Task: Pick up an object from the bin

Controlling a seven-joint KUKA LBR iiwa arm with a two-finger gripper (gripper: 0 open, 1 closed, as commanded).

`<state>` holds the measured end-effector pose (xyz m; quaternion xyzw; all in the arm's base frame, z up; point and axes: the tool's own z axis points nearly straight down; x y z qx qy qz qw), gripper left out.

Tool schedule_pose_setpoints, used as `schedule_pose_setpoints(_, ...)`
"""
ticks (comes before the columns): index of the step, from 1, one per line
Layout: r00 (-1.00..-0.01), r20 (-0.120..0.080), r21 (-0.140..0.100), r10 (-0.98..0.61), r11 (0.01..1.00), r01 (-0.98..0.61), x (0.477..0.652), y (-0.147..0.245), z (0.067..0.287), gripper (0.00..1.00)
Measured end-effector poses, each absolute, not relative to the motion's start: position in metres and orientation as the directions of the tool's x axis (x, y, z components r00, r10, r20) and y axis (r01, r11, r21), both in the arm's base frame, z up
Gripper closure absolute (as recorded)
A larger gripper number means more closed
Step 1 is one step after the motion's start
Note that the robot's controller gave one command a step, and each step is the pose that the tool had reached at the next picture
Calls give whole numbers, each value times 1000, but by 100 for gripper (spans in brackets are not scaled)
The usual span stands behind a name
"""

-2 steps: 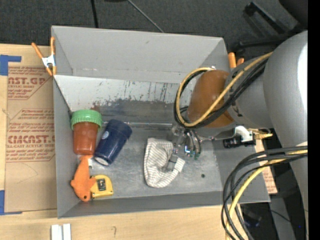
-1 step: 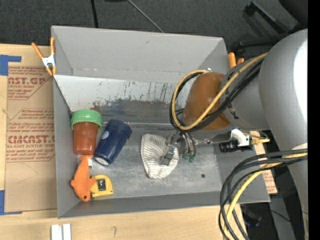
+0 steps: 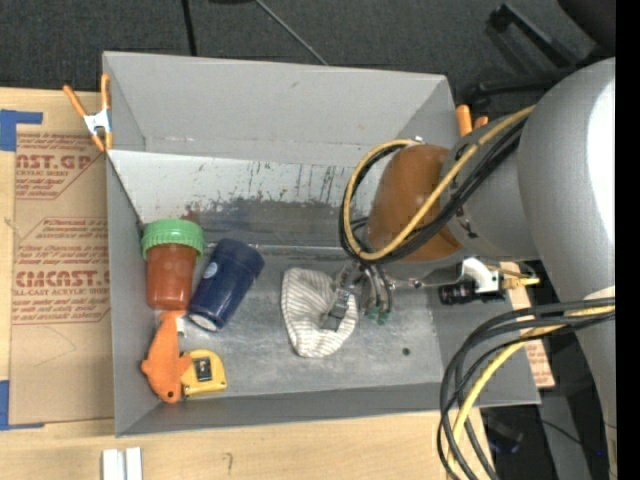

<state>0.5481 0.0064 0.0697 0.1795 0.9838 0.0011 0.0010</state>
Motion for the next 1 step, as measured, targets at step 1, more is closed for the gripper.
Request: schedule_pose_setpoints(1,-936,0,2,353,936,353,548,6,72,100)
